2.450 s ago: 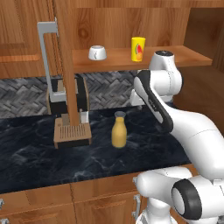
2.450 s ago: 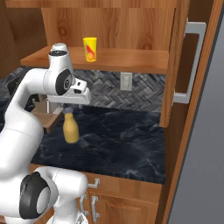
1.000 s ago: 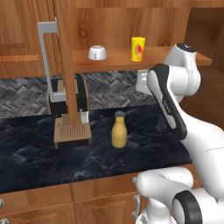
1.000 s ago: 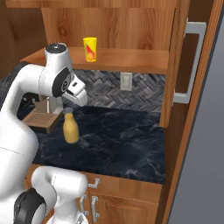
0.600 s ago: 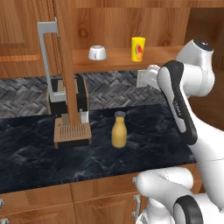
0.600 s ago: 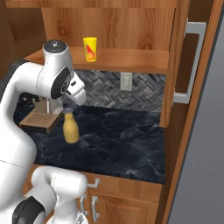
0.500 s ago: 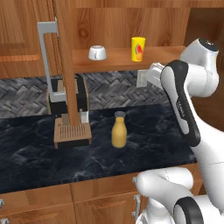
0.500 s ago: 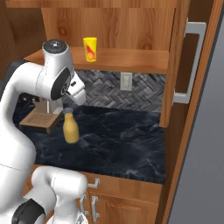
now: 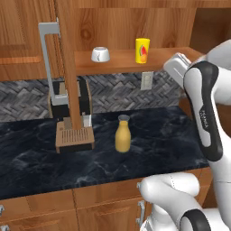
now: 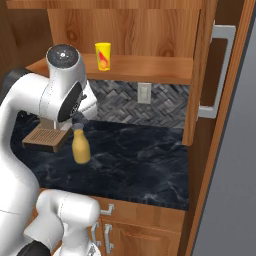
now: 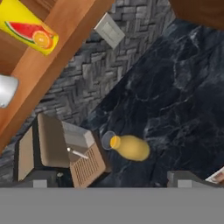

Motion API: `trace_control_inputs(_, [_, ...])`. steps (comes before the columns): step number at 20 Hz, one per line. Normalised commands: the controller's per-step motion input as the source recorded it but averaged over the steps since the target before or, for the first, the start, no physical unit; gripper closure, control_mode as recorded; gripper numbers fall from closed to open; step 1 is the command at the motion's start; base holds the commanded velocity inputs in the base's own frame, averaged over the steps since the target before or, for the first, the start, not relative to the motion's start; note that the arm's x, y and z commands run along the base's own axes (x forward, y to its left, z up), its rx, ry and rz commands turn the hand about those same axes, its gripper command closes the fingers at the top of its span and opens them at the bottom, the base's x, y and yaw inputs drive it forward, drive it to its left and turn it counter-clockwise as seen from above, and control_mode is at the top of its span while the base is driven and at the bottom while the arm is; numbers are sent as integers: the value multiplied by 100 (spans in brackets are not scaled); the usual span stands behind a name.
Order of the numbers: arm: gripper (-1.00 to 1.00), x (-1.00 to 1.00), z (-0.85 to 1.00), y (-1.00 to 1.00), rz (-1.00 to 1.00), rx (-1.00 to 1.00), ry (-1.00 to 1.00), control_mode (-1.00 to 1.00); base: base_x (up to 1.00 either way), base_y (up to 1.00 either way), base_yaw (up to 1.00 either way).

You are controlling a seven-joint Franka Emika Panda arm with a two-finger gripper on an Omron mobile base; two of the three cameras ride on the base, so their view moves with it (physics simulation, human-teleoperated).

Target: There is a tray on the dining counter. Grab the cup, mug, and pitcher and place them on the tray. The pitcher may be placed next to the tray if it cannot fit the tray.

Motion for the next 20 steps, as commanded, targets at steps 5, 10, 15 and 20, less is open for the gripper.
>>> trace_control_inputs(5, [-100, -10, 34, -16, -11, 14, -9, -100, 0, 0, 0])
trace_control_inputs(10, [-100, 0, 28, -2, -2, 14, -7, -100, 0, 0, 0])
trace_control_inputs(15, [-100, 0, 23, 0, 0, 17, -8, -100, 0, 0, 0])
trace_control_inputs(20, [-100, 0, 21, 0, 0, 17, -10, -100, 0, 0, 0])
